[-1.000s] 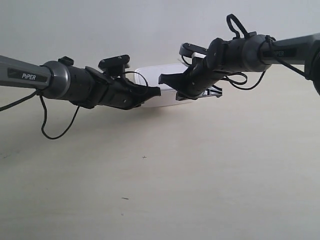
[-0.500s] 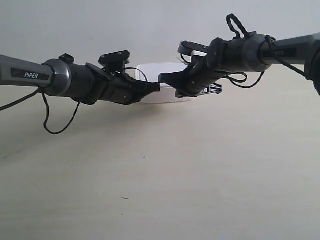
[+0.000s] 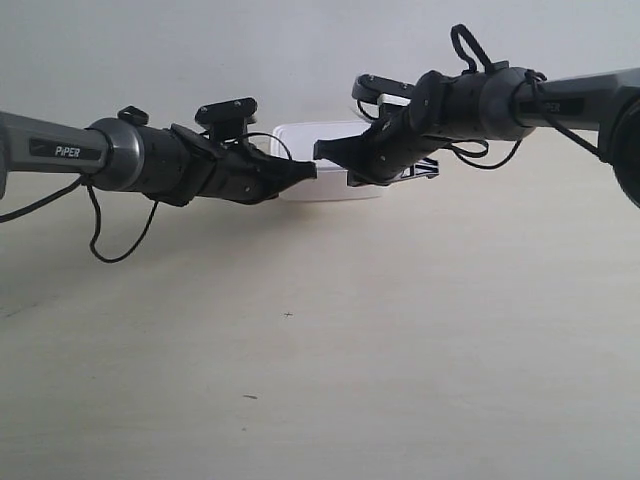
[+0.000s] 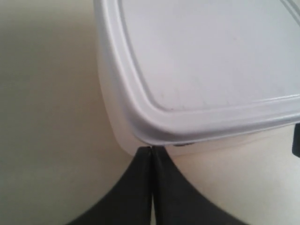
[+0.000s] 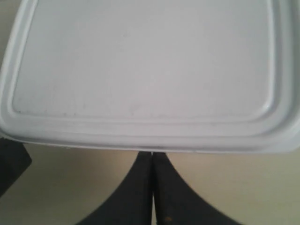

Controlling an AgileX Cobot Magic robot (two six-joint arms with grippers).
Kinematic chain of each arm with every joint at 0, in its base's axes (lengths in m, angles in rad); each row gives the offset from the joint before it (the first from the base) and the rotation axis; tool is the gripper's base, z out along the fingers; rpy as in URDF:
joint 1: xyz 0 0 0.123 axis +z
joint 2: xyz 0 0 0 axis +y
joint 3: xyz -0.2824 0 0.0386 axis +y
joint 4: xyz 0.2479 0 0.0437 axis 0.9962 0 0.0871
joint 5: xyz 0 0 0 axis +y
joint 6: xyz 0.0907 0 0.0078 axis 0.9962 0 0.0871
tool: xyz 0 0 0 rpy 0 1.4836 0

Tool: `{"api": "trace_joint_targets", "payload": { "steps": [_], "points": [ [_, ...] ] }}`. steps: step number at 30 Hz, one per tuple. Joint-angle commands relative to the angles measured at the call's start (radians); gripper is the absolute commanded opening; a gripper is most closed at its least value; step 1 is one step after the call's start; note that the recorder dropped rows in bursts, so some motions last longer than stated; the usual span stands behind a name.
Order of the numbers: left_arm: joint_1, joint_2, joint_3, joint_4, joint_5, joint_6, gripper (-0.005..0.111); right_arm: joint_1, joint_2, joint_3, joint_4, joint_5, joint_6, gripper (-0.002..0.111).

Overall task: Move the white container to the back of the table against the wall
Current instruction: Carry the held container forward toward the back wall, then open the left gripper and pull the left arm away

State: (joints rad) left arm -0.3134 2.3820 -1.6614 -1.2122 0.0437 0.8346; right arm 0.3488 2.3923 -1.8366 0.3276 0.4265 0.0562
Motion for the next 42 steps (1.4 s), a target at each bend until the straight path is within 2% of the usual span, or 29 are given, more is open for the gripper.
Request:
{"api": "trace_joint_targets", "payload": {
  "steps": [1,13,21,32,42],
  "points": [
    [0.006,0.005,-0.012,0.003,0.005,0.001,0.000,-0.003,0.032,-0.067,0.007,0.038,-0.011,0.000],
    [0.054,0.006,-0.017,-0.001,0.017,-0.001,0.000,-0.003,0.085,-0.152,0.015,0.046,-0.011,0.000],
    [0.075,-0.040,-0.002,0.005,0.170,-0.003,0.000,-0.003,0.087,-0.155,0.015,0.043,-0.050,0.000],
    [0.073,-0.344,0.244,0.005,0.200,-0.152,0.000,-0.003,0.087,-0.155,0.115,0.007,-0.171,0.000],
    [0.073,-0.590,0.460,0.005,0.291,-0.191,0.000,-0.003,0.114,-0.181,0.162,0.001,-0.207,0.000]
  ]
}}
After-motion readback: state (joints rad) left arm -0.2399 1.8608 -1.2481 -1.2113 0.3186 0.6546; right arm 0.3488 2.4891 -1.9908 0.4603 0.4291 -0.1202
